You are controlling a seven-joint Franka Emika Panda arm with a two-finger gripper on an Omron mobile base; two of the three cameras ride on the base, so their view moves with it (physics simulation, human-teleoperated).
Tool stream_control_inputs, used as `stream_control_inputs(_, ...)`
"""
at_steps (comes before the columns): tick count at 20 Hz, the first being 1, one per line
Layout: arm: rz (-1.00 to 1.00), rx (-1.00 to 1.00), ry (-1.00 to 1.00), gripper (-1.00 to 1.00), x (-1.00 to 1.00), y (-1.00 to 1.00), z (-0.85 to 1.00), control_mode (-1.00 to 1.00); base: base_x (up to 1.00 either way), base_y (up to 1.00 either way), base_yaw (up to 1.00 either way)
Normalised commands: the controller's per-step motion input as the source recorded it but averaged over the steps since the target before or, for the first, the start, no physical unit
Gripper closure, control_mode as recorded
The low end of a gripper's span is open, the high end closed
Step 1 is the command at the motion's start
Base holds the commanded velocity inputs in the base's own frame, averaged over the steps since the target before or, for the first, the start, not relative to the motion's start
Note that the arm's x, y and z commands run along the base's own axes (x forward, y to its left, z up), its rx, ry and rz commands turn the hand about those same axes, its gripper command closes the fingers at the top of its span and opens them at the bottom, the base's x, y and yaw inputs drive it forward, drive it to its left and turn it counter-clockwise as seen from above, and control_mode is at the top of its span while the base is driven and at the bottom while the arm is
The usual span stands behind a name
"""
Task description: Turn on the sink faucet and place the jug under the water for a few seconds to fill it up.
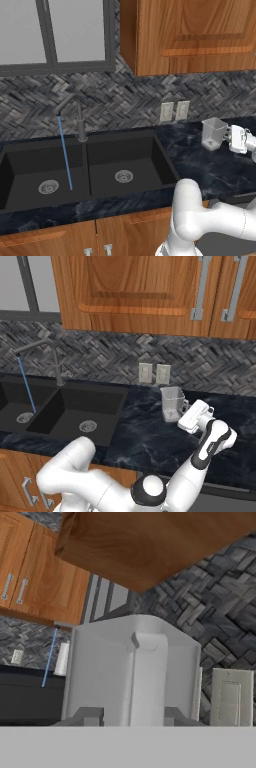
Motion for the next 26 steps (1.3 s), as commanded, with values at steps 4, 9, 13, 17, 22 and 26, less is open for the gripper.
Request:
stream_control_inputs(4, 0.0, 0.0, -0.01, 1.0, -0.14, 0.01, 0.12, -1.0, 0.0, 0.0, 0.0)
stream_control_inputs(9, 0.0, 0.0, -0.06, 1.0, -0.31, 0.2, 0.46, -1.0, 0.0, 0.0, 0.0)
stream_control_inputs(13, 0.0, 0.0, -0.05, 1.0, -0.17, 0.29, 0.38, -1.0, 0.0, 0.0, 0.0)
stream_control_inputs(17, -0.02, 0.0, -0.05, 1.0, -0.23, 0.45, 0.45, -1.0, 0.0, 0.0, 0.0)
stream_control_inputs(22, -0.05, 0.0, -0.01, 1.0, -0.39, 0.77, 0.4, -1.0, 0.0, 0.0, 0.0)
stream_control_inputs(26, -0.05, 0.0, 0.0, 1.0, -0.34, 0.88, 0.42, -1.0, 0.0, 0.0, 0.0)
